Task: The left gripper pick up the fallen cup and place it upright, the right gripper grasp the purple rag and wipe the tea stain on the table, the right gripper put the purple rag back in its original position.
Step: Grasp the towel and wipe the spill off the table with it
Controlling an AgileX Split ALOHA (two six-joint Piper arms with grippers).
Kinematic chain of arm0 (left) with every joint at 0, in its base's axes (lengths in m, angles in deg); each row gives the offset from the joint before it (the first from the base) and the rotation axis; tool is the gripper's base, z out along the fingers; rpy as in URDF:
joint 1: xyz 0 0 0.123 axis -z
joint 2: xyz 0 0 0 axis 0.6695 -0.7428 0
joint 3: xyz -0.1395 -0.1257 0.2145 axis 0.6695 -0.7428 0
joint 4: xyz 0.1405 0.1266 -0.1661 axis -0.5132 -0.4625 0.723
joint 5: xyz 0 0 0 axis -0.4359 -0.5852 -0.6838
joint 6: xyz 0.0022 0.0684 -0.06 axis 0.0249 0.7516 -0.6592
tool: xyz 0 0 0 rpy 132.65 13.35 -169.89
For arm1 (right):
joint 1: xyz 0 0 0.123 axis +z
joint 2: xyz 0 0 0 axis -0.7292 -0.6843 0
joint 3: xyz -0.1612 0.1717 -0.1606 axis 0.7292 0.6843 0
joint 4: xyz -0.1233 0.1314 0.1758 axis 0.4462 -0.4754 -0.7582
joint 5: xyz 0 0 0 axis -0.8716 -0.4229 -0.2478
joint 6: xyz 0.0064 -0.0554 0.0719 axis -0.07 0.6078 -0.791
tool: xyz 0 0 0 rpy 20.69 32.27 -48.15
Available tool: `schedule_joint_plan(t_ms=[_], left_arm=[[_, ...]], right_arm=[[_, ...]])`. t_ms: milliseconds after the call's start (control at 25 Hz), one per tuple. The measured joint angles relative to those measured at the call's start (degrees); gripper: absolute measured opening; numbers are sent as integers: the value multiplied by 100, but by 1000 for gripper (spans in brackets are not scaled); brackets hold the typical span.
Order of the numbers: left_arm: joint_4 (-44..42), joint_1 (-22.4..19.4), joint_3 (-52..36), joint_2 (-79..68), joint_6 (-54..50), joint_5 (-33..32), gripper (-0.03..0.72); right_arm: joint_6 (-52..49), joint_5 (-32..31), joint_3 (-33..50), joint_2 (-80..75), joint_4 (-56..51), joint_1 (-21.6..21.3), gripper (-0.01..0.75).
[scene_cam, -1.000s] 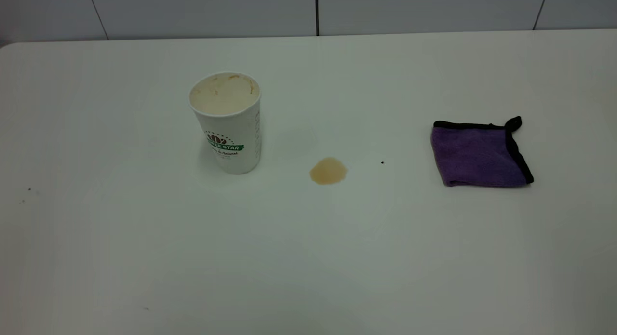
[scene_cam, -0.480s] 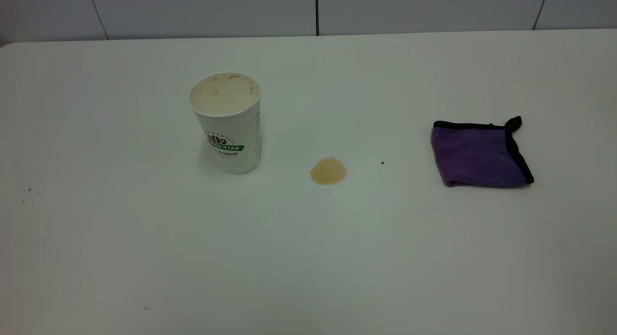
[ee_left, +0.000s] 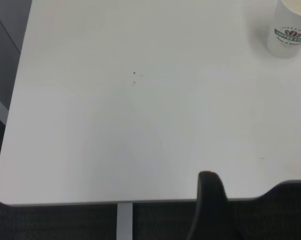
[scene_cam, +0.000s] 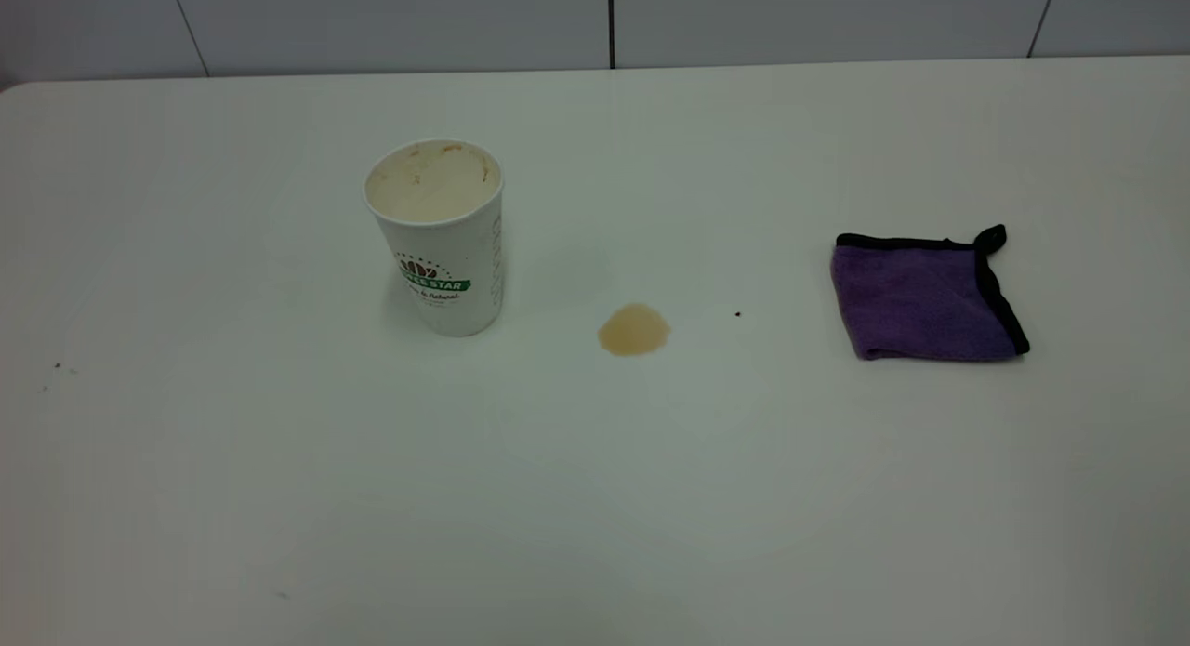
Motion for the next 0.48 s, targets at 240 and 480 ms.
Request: schedule_joint_plan(t_ms=[240,480], left_arm=[[0,0,0,7,-18,0,516],[0,0,0,7,-18,0,516]], right_arm=[[0,0,0,0,0,0,498],[-23,51,0,-24,-95,0,489]])
